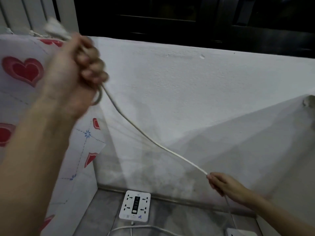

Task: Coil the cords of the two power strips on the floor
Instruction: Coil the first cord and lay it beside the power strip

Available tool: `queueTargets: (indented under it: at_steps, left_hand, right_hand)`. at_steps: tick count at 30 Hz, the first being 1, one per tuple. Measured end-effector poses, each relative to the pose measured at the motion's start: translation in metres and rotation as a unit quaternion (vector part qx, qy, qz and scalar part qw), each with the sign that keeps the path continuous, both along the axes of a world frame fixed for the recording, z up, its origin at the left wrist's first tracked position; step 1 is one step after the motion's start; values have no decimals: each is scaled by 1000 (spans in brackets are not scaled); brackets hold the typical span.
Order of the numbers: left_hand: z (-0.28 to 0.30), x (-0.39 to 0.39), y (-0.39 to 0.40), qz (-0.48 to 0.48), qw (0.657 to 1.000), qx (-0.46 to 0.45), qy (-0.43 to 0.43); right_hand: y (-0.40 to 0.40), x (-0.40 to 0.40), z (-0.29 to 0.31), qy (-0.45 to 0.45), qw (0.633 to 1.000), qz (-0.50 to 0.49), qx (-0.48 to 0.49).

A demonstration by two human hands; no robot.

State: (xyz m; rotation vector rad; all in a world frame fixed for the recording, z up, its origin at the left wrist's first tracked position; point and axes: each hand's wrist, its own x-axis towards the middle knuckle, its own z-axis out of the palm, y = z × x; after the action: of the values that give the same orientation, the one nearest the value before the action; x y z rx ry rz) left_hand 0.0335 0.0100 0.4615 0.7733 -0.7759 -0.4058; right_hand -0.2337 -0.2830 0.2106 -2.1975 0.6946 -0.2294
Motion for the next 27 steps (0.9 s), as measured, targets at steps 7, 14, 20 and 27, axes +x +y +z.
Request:
queueTargets:
  at_steps: [7,14,20,27]
  left_hand:
    - [-103,-79,-51,-46,947,305,-88]
    - [-183,-124,-102,11,948,301,101]
    - [-183,-118,-107,22,944,190,270]
    - [-156,-102,-104,-5,946,126,299]
  right_hand:
    - [28,52,40,-197,971,-132,31]
    - [80,90,59,-200,969,-50,-135]
    - [100,97,63,-130,950,49,-282]
    - [92,93,66,-142,977,117,-109]
